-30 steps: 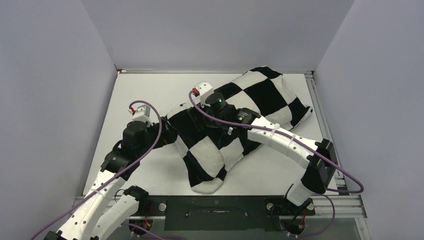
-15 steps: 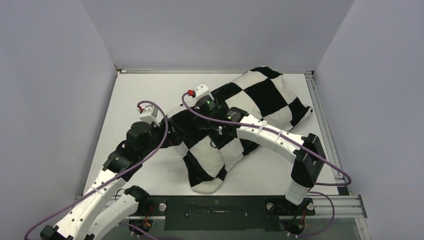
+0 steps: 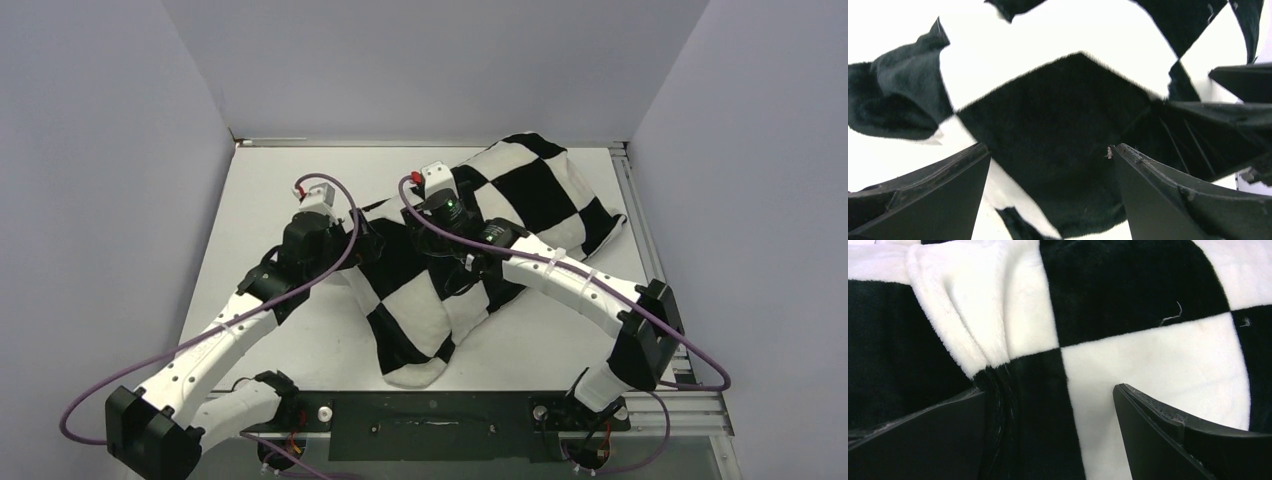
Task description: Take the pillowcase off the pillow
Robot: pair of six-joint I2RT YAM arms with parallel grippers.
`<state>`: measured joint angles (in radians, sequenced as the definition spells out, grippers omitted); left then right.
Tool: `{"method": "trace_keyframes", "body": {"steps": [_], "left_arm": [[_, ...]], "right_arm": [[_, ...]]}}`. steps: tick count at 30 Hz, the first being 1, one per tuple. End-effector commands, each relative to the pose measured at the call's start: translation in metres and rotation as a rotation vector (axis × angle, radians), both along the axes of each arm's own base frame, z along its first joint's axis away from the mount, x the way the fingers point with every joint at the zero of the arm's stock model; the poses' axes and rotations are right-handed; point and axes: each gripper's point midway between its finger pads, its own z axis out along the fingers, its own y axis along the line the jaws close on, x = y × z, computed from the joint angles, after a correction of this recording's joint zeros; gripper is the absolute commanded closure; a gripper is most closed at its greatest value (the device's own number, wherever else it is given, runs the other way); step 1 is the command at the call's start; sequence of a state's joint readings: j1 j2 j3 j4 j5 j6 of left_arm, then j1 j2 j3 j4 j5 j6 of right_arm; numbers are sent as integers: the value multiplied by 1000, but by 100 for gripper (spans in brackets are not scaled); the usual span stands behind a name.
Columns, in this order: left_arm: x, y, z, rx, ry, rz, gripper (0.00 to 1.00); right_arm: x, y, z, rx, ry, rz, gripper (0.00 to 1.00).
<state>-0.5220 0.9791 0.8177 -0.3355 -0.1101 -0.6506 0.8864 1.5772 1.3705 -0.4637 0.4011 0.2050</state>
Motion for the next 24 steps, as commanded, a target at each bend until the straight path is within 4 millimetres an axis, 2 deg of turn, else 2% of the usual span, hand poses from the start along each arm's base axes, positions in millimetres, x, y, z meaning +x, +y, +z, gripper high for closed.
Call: {"method": "trace_keyframes", "body": {"steps": [1, 4, 7, 12, 19, 24], "left_arm": [[32, -14, 58, -41, -137, 25, 4], [39, -21, 69, -6, -156, 23, 4], [44, -25, 63, 43, -141, 35, 4], [48, -31, 34, 91, -78, 39, 4], [47, -32, -6, 144, -10, 39, 4], [35, -16, -41, 221, 62, 67, 4]], "right_arm": [[8, -12, 26, 100, -40, -9, 10], [8, -13, 25, 111, -39, 0, 10], [9, -13, 19, 117, -22, 12, 10], [8, -3, 18, 133, -7, 62, 10], [8, -1, 7, 106, 19, 78, 10], [16, -18, -2, 76, 29, 30, 10]]}}
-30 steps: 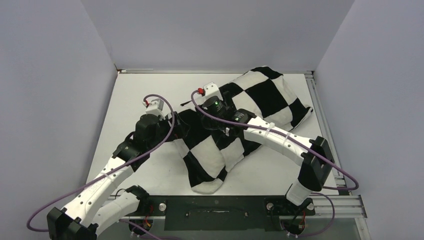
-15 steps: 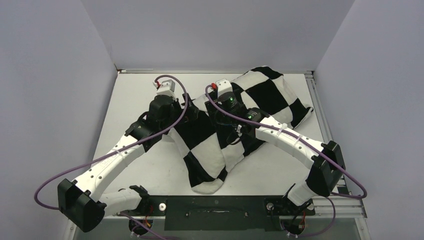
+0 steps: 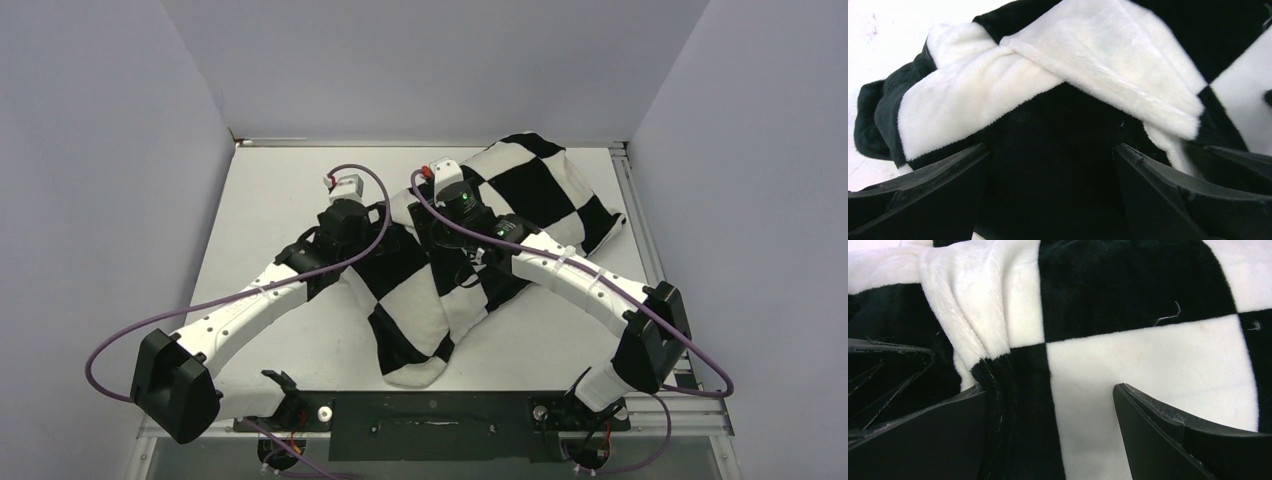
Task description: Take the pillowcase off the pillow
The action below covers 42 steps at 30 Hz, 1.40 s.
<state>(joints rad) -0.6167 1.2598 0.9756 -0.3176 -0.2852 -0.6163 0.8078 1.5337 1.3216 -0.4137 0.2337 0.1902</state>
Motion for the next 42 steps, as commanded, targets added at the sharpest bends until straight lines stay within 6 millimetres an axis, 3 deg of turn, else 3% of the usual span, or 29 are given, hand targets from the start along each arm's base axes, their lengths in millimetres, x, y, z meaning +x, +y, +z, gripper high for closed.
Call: {"method": "trace_keyframes", "body": {"steps": [1, 6, 11, 16, 20, 24, 30, 35, 38, 42], "left_arm": [[-9, 16, -30, 78, 49, 39, 4], [-34, 45, -62, 143, 115, 98, 0], [-58, 69, -86, 161, 169, 159, 16], [-72, 93, -92, 146, 187, 232, 22], [-77, 112, -90, 130, 191, 273, 23], [-67, 105, -60, 86, 136, 236, 15], [-41, 60, 21, -42, -22, 134, 8], [-21, 29, 69, -82, -103, 55, 7], [-9, 14, 85, -83, -138, 19, 6], [8, -3, 82, -36, -133, -23, 6]], "right_arm": [[13, -18, -3, -18, -8, -46, 10], [24, -47, -9, -52, -1, -125, 10], [30, -68, -17, -74, 14, -178, 10], [34, -83, -19, -66, 25, -218, 10], [32, -83, -25, -43, 48, -204, 10], [27, -68, -29, 10, 65, -136, 10], [23, -54, -33, 45, 83, -91, 10], [23, -51, -32, 50, 82, -78, 10], [22, -50, -32, 50, 85, -73, 10], [21, -49, -33, 54, 90, -67, 10]]}}
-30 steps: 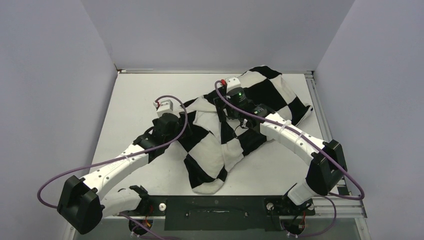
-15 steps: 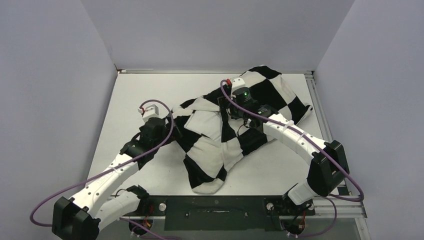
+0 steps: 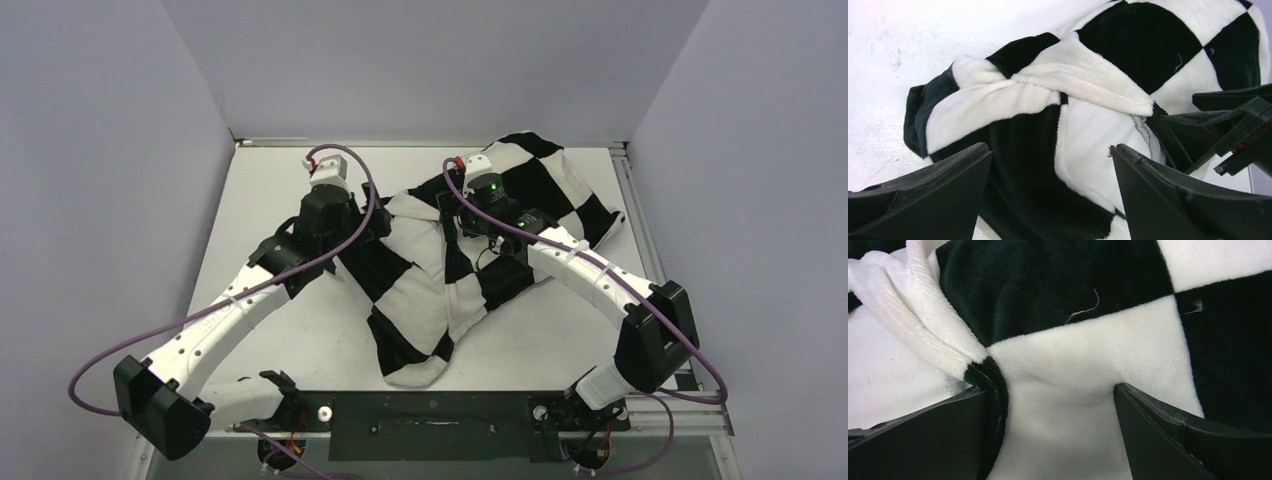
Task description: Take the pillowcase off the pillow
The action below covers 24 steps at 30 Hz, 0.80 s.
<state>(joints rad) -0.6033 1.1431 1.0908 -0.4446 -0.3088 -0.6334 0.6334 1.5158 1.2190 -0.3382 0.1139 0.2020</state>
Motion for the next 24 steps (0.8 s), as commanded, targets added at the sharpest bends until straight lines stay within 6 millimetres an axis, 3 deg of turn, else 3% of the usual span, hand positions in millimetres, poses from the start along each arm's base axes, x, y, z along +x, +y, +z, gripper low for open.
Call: {"method": "trace_keyframes", "body": {"steps": [1, 4, 10, 16, 24], "left_arm": [[21, -24, 8, 52, -35, -71, 6], [29, -30, -17, 143, 9, -79, 6], [33, -11, -59, 323, 70, -22, 5], [31, 37, -77, 441, 106, 108, 6], [11, 111, -106, 299, 189, 243, 9]], "right_arm": [[-7, -2, -7, 1, 30, 18, 10], [-7, -3, -6, -3, 29, 17, 10], [-8, -9, -8, -25, 26, 3, 10], [-7, -25, -17, -66, 39, -39, 10], [-3, -51, -30, -96, 69, -101, 10]]}}
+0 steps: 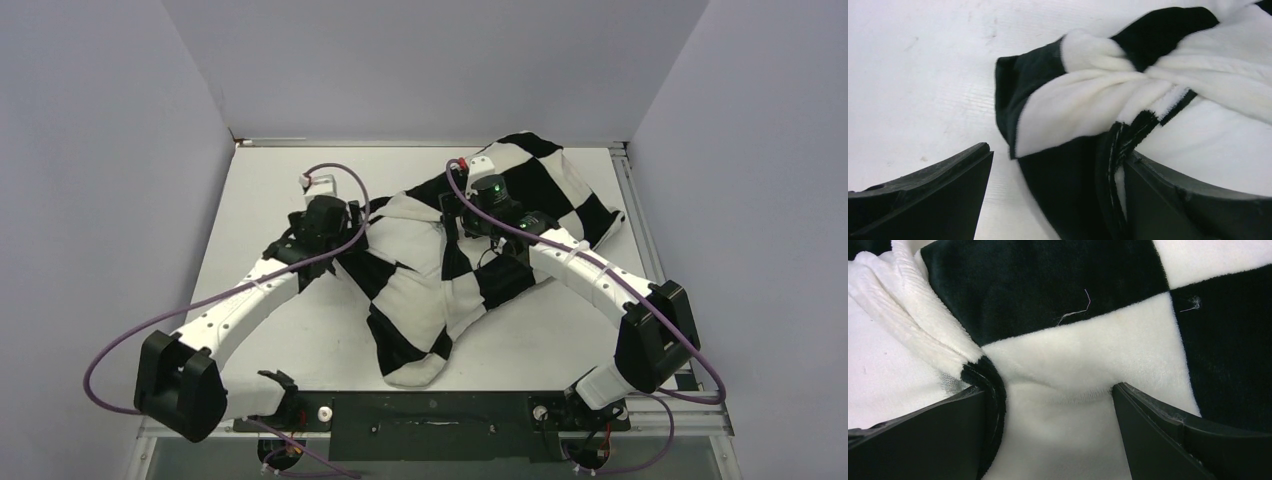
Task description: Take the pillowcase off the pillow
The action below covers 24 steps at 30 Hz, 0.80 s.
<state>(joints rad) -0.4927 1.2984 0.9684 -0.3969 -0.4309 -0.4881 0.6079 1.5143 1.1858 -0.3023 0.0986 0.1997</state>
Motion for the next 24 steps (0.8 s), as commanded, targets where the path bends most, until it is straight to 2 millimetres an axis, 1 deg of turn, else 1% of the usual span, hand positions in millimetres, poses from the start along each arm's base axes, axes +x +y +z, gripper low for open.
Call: {"method": "trace_keyframes", "body": {"steps": [1, 3, 6, 11, 14, 16, 18, 21, 24], "left_arm": [[-19, 56, -16, -24, 36, 129, 10], [-26, 66, -27, -90, 55, 159, 11], [-35, 74, -46, -191, 83, 196, 13], [-49, 72, -76, -340, 139, 228, 15], [-55, 69, -90, -412, 156, 236, 18], [-56, 57, -94, -472, 166, 198, 22], [-53, 42, -94, -541, 162, 143, 27], [-47, 18, -84, -646, 123, 48, 33], [-41, -3, -68, -712, 74, -33, 36]], "right_arm": [[-6, -47, -22, -102, 72, -96, 10], [-4, -52, -25, -101, 80, -109, 10], [-3, -59, -27, -102, 92, -122, 10], [-1, -71, -31, -92, 111, -147, 10], [-1, -75, -33, -83, 122, -153, 10], [-1, -73, -30, -73, 120, -138, 10], [-2, -68, -21, -52, 106, -108, 10], [-3, -57, 2, -7, 58, -53, 10], [-7, -41, 30, 26, 19, 26, 10]]}}
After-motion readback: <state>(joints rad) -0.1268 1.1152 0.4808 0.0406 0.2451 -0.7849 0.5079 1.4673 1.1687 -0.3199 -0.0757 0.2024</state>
